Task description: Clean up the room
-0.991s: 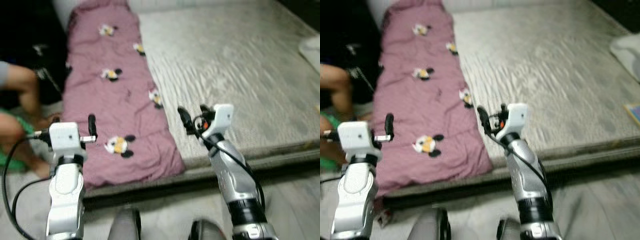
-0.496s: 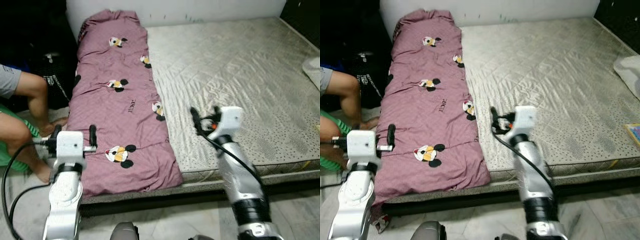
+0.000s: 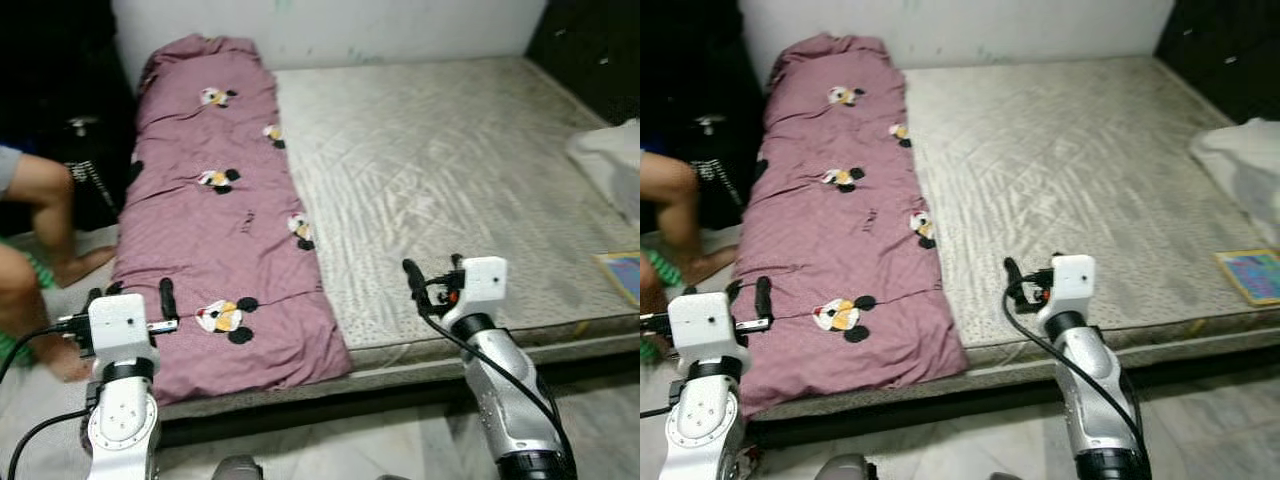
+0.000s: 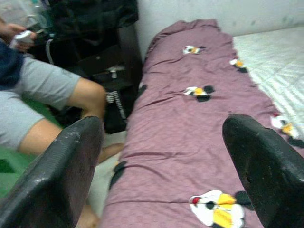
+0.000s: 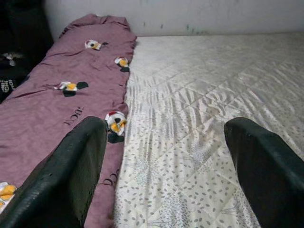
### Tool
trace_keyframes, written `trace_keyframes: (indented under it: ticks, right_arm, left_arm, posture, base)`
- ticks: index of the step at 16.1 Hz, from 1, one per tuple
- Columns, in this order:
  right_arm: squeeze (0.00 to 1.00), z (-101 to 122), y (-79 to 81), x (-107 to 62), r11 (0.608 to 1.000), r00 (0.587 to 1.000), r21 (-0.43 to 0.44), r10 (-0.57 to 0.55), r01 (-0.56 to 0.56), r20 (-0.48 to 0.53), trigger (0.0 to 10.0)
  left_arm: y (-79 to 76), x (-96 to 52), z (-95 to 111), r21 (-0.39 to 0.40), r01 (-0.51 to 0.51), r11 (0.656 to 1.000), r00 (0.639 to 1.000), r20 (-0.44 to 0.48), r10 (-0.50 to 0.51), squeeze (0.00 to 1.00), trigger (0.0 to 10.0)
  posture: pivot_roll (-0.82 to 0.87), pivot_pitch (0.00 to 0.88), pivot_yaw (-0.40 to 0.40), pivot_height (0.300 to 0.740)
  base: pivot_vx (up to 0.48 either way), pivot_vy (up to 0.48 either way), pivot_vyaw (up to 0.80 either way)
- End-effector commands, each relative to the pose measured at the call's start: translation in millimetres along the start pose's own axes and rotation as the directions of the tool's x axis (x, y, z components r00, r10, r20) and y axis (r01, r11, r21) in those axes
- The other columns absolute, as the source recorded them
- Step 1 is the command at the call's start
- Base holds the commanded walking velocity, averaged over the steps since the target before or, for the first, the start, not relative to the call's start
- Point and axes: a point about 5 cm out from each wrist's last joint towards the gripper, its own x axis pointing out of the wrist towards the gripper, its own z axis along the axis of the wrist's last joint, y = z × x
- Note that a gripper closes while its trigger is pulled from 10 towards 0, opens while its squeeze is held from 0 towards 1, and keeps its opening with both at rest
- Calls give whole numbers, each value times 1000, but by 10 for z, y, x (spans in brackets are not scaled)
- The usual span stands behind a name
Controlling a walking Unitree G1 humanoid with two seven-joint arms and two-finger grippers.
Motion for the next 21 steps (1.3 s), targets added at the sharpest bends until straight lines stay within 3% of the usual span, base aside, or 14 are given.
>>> trace_keyframes:
  ticks: [1,6,11,16,21]
  right_arm:
    - [0,75,45,45,1000,999,0,23,-23,23,10000]
    - [0,130,75,56,999,999,-1,44,-44,22,10000]
    - [0,138,137,51,996,996,-18,90,-90,11,10000]
    - [0,212,224,118,989,989,-33,148,-147,24,10000]
    - [0,202,261,134,984,984,-33,176,-175,15,10000]
  left_arm:
    - [14,21,48,-4,-7,1000,1000,13,7,0,10000]
    - [-25,74,136,-15,4,1000,999,33,-4,0,10000]
    - [-48,67,179,-14,-28,1000,998,52,28,0,10000]
    - [-33,84,296,-20,-32,999,996,78,34,0,10000]
    - [-79,19,234,-26,12,1000,999,47,-11,0,10000]
  posture:
    - [-16,26,-2,740]
    - [-23,38,-3,740]
    - [-22,59,-10,740]
    - [-9,101,-19,740]
    - [-10,97,-30,740]
  base:
    - [0,428,0]
    - [0,480,0]
    - [0,0,0]
    - [0,0,800]
    - [0,0,800]
